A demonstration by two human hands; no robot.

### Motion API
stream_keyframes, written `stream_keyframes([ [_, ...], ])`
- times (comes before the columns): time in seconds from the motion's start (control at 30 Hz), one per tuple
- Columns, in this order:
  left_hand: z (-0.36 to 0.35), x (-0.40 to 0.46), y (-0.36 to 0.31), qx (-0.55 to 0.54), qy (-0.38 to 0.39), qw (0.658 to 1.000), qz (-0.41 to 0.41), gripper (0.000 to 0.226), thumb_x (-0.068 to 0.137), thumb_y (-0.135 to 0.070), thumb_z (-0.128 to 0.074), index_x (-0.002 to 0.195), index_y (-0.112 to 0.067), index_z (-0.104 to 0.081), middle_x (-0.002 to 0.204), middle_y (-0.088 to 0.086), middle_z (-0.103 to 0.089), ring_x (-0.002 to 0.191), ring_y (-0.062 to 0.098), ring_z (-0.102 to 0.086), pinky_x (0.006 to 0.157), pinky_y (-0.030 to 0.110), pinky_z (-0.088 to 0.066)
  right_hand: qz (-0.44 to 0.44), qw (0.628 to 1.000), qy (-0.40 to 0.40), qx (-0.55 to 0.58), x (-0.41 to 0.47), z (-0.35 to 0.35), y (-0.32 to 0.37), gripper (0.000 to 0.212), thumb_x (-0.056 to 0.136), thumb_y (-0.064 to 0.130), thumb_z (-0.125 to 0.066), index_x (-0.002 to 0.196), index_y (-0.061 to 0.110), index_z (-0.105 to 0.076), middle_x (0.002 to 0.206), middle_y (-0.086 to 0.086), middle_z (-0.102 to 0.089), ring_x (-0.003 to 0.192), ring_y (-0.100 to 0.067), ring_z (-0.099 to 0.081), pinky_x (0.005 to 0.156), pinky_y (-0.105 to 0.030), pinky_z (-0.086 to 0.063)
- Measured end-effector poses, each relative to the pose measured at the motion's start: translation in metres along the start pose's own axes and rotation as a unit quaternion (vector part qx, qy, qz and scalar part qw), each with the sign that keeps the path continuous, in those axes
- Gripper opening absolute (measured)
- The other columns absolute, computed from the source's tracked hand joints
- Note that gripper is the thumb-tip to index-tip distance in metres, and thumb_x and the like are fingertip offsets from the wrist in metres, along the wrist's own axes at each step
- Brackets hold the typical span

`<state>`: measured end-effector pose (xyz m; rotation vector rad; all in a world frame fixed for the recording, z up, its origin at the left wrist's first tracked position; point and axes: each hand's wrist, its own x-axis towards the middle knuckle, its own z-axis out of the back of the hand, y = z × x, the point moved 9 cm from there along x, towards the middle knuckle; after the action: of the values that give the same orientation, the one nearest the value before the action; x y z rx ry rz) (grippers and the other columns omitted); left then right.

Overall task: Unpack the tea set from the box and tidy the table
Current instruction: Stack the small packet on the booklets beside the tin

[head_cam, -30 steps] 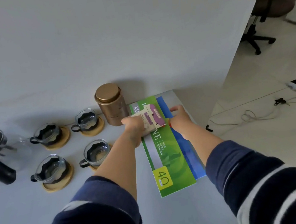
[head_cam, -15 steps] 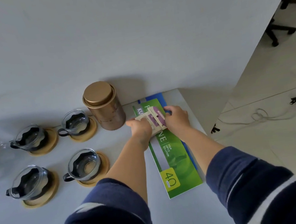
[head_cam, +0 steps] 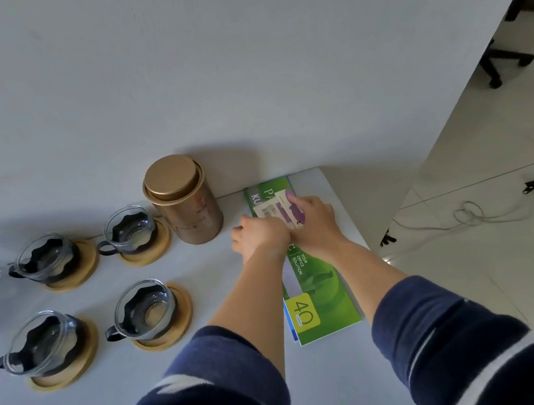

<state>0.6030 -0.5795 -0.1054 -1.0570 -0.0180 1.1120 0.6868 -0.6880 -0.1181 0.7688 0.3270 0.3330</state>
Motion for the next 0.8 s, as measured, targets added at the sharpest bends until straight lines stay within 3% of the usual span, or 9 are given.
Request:
stream_keyframes([
  [0.27, -0.002, 0.004, 0.006, 0.017, 0.014, 0.995, -0.093, 0.053, 0.092, -0.027, -0.030, 0.145, -0.031, -0.037, 0.138, 0.003, -0.055, 0.121, 0.034, -0.052, 0.102, 0.045, -0.045, -0.038, 0.995, -0.002, -0.097, 0.024, -0.001, 0.011, 0.074, 0.090, 0.044, -0.054, 0.151, 0.028, -0.016, 0.142, -0.004, -0.035, 0.127, -0.030, -0.032, 0.096, -0.040, -0.039],
  [0.43, -0.001, 0.006, 0.012, -0.035, 0.080, 0.992, -0.090, 0.052, 0.098, -0.027, -0.032, 0.150, -0.029, -0.027, 0.144, 0.000, -0.050, 0.123, 0.029, -0.052, 0.102, 0.039, -0.045, -0.065, 0.992, 0.009, -0.105, 0.033, 0.000, 0.018, 0.069, 0.093, 0.046, -0.050, 0.151, 0.032, -0.014, 0.147, -0.003, -0.032, 0.129, -0.031, -0.032, 0.097, -0.041, -0.038],
  [0.53, 0.001, 0.000, 0.015, -0.054, 0.106, 0.990, -0.074, 0.054, 0.099, -0.024, -0.034, 0.151, -0.021, -0.025, 0.150, 0.000, -0.042, 0.129, 0.027, -0.046, 0.097, 0.030, -0.039, -0.065, 0.997, 0.000, -0.041, 0.027, 0.005, 0.018, 0.068, 0.095, 0.042, -0.045, 0.151, 0.034, -0.007, 0.150, -0.005, -0.034, 0.134, -0.034, -0.034, 0.105, -0.044, -0.033],
  [0.63, 0.009, -0.010, 0.025, -0.032, 0.075, 0.996, -0.040, 0.050, 0.097, -0.017, -0.033, 0.146, -0.011, -0.033, 0.146, 0.009, -0.042, 0.125, 0.032, -0.049, 0.100, 0.035, -0.043, -0.119, 0.991, -0.050, 0.024, -0.002, 0.022, 0.003, 0.058, 0.096, 0.029, -0.046, 0.149, 0.021, -0.023, 0.147, -0.011, -0.038, 0.129, -0.033, -0.046, 0.104, -0.043, -0.041],
  [0.7, 0.008, -0.020, 0.036, -0.015, 0.067, 0.998, -0.007, 0.046, 0.096, -0.018, -0.030, 0.140, -0.005, -0.039, 0.143, 0.013, -0.041, 0.124, 0.036, -0.048, 0.104, 0.043, -0.042, -0.156, 0.986, -0.052, -0.010, -0.029, 0.025, -0.010, 0.049, 0.095, 0.024, -0.046, 0.142, 0.013, -0.035, 0.141, -0.015, -0.043, 0.125, -0.035, -0.048, 0.101, -0.042, -0.043],
  [0.8, 0.002, -0.041, 0.050, -0.005, 0.078, 0.996, 0.030, 0.048, 0.094, -0.025, -0.030, 0.133, -0.002, -0.045, 0.137, 0.018, -0.045, 0.122, 0.039, -0.049, 0.104, 0.047, -0.042, -0.170, 0.984, -0.050, -0.009, -0.061, 0.019, -0.018, 0.045, 0.093, 0.016, -0.043, 0.137, 0.010, -0.039, 0.136, -0.016, -0.048, 0.121, -0.036, -0.050, 0.096, -0.040, -0.042],
])
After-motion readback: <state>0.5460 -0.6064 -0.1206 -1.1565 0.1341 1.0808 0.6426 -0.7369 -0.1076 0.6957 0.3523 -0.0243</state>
